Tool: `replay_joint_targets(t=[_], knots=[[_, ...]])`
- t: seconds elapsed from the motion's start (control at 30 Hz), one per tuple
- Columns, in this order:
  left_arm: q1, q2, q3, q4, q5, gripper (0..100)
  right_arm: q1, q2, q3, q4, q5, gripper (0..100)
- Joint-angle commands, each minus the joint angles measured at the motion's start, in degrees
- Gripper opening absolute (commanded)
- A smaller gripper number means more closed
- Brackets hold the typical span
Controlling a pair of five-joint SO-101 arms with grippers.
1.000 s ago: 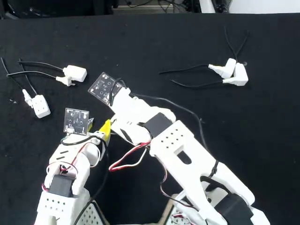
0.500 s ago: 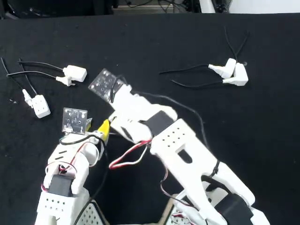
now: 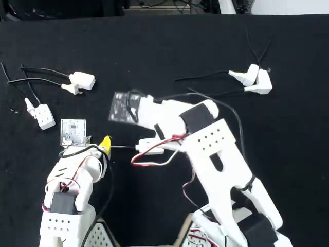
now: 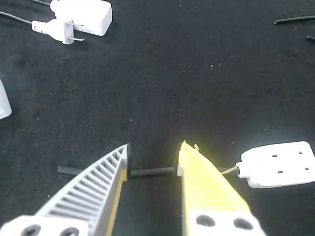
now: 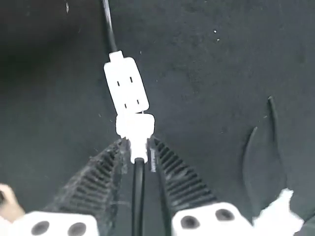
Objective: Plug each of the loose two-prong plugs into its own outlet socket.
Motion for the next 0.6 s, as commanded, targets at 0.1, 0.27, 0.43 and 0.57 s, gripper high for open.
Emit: replay_joint_targets(t=[0.1, 0.27, 0.43, 0.57], knots=[[-3.9, 0.4, -2.9, 0.2, 0.4, 18, 1.2, 4.4, -1.7, 0.4, 12.1, 1.1], [-6.1, 3.3, -4.2, -0.2, 2.5, 18, 1.3, 11.0, -6.3, 0.9, 13.5, 1.1], [-6.1, 14.3, -6.8, -4.8, 2.6, 18, 1.0, 16.8, -12.2, 3.0, 13.4, 1.1], [-6.3, 27.2, -10.6, -9.0, 2.8, 18, 1.2, 21.5, -18.7, 7.7, 13.4, 1.1]])
